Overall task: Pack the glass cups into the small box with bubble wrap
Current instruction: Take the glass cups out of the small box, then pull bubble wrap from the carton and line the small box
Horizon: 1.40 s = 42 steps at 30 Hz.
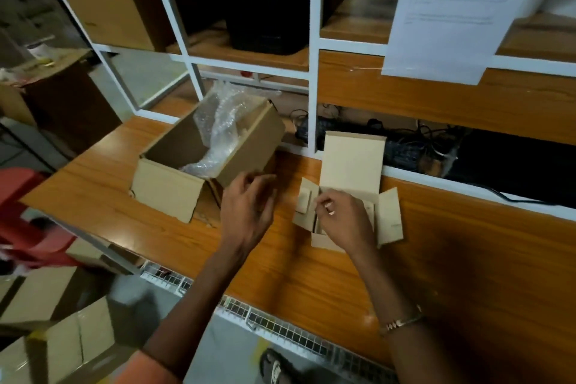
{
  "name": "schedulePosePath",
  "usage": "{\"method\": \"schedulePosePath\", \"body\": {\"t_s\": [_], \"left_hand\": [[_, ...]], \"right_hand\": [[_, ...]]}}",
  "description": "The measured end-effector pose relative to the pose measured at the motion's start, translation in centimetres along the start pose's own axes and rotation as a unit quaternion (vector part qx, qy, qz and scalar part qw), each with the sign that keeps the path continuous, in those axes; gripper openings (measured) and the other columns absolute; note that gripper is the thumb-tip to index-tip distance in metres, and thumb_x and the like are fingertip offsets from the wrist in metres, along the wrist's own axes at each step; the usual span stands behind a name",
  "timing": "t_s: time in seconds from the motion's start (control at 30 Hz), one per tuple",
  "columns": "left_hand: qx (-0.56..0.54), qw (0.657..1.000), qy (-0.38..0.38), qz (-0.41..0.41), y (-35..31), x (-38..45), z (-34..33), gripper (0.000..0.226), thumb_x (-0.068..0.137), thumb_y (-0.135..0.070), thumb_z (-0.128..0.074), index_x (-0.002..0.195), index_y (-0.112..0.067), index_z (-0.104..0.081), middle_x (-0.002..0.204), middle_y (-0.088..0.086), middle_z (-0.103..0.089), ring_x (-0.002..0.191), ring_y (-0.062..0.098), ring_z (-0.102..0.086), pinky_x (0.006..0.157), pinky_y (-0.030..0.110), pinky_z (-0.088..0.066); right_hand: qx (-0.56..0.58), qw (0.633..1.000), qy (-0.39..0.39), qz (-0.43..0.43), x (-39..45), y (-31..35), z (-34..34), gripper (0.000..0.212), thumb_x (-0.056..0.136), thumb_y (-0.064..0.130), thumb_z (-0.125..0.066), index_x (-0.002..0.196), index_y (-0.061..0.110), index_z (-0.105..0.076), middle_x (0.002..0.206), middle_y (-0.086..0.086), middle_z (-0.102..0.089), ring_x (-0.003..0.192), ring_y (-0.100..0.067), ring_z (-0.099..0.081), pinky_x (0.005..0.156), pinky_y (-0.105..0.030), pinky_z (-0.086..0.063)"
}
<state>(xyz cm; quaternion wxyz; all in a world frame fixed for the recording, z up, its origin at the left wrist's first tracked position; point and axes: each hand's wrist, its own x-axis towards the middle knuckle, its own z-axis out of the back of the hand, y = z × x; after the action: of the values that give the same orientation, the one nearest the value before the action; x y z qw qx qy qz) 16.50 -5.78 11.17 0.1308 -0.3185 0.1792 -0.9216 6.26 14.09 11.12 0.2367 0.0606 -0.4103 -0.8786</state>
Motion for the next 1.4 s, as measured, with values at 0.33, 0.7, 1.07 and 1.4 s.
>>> {"method": "schedulePosePath", "body": {"t_s": [0.33, 0.7, 1.07, 1.4], "left_hand": [[0.055, 0.989, 0.077, 0.118, 14.4, 10.8, 4.3, 0.057, 0.094, -0.039, -0.074, 0.145, -0.024, -0.056, 0.137, 0.007, -0.063, 0.123, 0.029, -0.060, 0.094, 0.047, -0.054], [0.097, 0.979, 0.123, 0.132, 16.3, 11.3, 3.1, 0.057, 0.095, -0.065, -0.060, 0.143, -0.034, -0.056, 0.132, -0.009, -0.069, 0.119, 0.014, -0.064, 0.080, 0.035, -0.060], [-0.127, 0.963, 0.088, 0.223, 13.5, 15.2, 2.6, 0.041, 0.109, -0.056, -0.048, 0.117, -0.027, -0.076, 0.113, -0.012, -0.076, 0.093, 0.006, -0.073, 0.076, 0.029, -0.057], [-0.779, 0.505, 0.022, 0.371, -0.8, 19.8, -4.1, 0.101, 0.090, -0.086, -0.047, 0.159, -0.012, -0.043, 0.152, 0.020, -0.059, 0.137, 0.036, -0.062, 0.119, 0.051, -0.045]], "right_hand": [[0.007, 0.990, 0.054, 0.128, 17.3, 12.8, -8.5, 0.013, 0.101, 0.021, -0.067, 0.109, 0.020, -0.078, 0.107, 0.009, -0.069, 0.096, -0.009, -0.065, 0.084, -0.032, -0.057], [-0.157, 0.981, -0.029, 0.113, 31.0, 19.5, -12.1, 0.080, 0.080, 0.082, -0.067, 0.137, 0.026, -0.060, 0.134, -0.002, -0.051, 0.130, -0.026, -0.039, 0.100, -0.045, -0.043], [0.094, 0.980, -0.008, 0.176, 30.5, 19.3, -3.5, 0.023, 0.104, 0.032, -0.069, 0.098, 0.010, -0.063, 0.084, 0.000, -0.062, 0.068, 0.006, -0.060, 0.061, -0.012, -0.044], [0.152, 0.981, -0.099, 0.064, 23.8, 8.8, 11.7, 0.011, 0.106, 0.032, -0.066, 0.110, 0.022, -0.066, 0.100, 0.013, -0.069, 0.088, 0.002, -0.065, 0.079, -0.023, -0.053]]}}
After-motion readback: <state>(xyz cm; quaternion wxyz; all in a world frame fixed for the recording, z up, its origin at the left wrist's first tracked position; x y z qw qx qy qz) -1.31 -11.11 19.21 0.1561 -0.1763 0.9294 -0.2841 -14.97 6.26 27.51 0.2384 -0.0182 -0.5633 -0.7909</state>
